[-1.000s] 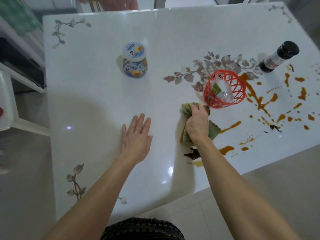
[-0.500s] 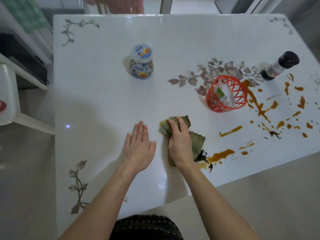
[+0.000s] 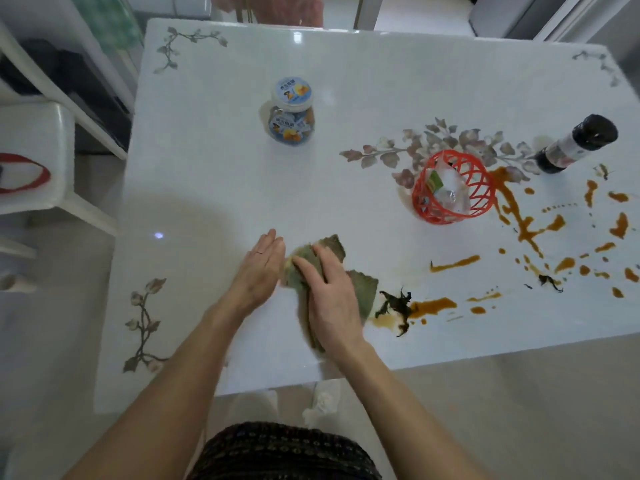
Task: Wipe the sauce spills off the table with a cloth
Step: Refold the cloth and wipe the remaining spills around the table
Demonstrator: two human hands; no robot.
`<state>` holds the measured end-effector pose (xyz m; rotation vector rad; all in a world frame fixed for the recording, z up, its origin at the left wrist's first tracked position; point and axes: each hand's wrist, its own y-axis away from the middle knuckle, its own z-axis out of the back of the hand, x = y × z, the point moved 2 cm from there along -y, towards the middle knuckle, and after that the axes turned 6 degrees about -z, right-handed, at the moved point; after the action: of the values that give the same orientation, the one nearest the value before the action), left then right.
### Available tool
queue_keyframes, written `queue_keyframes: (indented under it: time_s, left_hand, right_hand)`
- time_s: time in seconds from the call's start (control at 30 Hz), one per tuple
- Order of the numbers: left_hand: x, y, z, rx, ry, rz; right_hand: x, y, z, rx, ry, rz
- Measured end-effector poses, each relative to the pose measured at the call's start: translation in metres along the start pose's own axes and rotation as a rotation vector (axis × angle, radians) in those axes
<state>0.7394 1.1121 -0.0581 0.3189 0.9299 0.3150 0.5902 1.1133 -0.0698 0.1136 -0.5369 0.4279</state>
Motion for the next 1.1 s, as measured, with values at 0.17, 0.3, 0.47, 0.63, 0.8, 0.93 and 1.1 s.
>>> queue_keyframes:
  time_s: [0.17, 0.3, 0.47, 0.63, 0.8, 0.93, 1.1]
  left_hand:
    - [-0.009, 0.02, -0.03, -0.15, 0.024, 0.031]
    - [-0.015, 0.045, -0.064, -0.106, -0.147, 0.032]
    - [-0.019, 0.06, -0.084, -0.093, -0.182, 0.072]
    - [-0.017, 0.059, -0.085, -0.1, -0.226, 0.075]
    - [-0.019, 0.059, -0.087, -0.09, -0.225, 0.087]
    - [-0.02, 0.06, -0.087, -0.097, -0.224, 0.094]
    - [-0.025, 0.062, -0.096, -0.135, -0.305, 0.113]
  right_hand:
    - [-0.037, 0.042, 0.0, 0.025, 0.212, 0.232]
    - [-0.088, 0.019, 0.032, 0.009, 0.259, 0.171]
    - [-0.078, 0.005, 0.043, -0.028, 0.103, 0.043]
    - [-0.073, 0.054, 0.021, -0.003, 0.217, 0.315]
    - [-0.12, 0.033, 0.047, -0.017, 0.286, 0.222]
    - [-0.117, 0.017, 0.066, -0.091, 0.155, 0.078]
    - [-0.099, 0.057, 0.039, -0.045, 0.196, 0.277]
